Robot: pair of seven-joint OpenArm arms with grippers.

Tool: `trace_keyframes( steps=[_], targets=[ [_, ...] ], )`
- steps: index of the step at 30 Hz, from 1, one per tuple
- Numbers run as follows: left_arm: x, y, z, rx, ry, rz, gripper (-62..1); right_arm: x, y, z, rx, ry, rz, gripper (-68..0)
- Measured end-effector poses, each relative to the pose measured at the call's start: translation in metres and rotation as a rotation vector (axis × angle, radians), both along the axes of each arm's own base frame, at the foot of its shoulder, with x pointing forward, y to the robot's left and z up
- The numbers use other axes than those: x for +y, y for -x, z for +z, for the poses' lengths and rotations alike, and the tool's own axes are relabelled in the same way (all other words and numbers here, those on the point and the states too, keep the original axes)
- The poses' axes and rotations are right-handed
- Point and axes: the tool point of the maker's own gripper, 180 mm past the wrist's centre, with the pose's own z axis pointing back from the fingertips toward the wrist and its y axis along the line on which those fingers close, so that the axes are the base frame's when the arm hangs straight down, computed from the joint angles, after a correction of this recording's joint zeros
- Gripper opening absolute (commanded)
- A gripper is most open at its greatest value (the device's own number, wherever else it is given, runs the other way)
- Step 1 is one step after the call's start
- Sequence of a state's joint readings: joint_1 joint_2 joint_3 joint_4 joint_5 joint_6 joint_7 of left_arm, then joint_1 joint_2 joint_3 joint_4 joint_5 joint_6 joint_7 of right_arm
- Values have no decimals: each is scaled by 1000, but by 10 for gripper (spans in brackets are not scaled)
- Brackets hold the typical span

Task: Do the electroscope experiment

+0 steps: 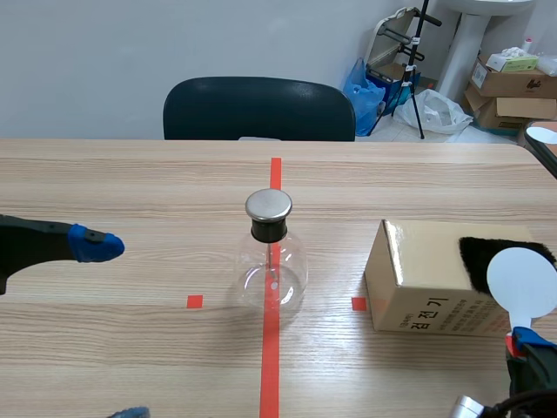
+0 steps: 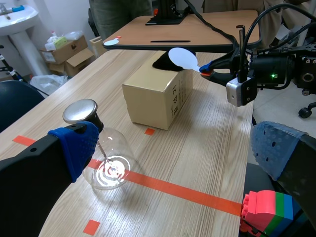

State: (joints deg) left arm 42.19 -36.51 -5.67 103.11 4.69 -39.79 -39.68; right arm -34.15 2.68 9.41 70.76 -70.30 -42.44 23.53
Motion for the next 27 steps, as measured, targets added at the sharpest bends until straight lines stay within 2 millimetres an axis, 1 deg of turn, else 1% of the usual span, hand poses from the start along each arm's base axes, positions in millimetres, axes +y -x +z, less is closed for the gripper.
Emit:
trace_keyframes(
  steps=[7, 11, 15, 19, 27],
  targets=[
    [0, 0, 0, 0, 0, 0, 14, 0, -1, 1, 2, 27, 3, -665],
    [0, 0, 0, 0, 0, 0, 14, -1, -9, 13, -34, 27, -30, -665],
    [0, 0, 0, 0, 0, 0, 14, 14, -16, 29, -73, 22, -6, -665],
    [0, 0, 0, 0, 0, 0, 14, 29, -20, 42, -104, 27, 16, -665],
    [0, 0, 0, 0, 0, 0, 14, 66, -29, 58, -153, 40, 96, -665]
  ],
)
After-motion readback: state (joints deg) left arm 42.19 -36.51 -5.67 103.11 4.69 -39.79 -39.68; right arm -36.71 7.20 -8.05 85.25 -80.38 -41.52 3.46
